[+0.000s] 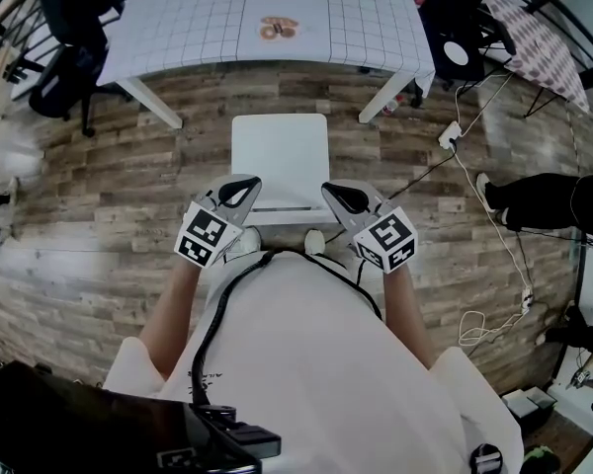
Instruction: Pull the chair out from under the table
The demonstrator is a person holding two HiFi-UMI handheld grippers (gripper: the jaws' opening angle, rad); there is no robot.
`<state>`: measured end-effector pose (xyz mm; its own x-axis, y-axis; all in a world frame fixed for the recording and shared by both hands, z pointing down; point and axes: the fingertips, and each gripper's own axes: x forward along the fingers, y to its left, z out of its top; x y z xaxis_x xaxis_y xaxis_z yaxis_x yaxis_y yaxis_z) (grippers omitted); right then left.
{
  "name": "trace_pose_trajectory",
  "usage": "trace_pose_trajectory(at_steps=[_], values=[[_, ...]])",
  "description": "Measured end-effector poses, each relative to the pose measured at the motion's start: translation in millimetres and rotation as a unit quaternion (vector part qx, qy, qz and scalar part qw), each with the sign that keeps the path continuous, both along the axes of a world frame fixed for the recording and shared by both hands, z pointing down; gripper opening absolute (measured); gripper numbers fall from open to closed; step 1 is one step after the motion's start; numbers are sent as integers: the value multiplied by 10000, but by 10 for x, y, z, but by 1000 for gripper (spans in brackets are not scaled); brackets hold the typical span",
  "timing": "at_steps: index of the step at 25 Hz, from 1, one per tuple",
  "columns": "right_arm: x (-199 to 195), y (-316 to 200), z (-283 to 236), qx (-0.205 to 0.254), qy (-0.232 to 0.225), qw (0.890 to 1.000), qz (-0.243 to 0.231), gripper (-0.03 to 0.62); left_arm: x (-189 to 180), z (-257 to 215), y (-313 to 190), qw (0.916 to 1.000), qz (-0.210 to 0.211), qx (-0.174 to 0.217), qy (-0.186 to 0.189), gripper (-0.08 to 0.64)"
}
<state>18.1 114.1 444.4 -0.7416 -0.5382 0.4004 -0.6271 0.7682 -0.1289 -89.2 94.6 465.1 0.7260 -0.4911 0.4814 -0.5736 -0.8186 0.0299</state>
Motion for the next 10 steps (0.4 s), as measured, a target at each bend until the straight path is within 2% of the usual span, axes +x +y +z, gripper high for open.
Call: trace_pose_trajectory(at_steps=[10], values=[[-15,9,31,-85,165,9998,-46,5,-74,86,69,9993,203,-142,-284,8]])
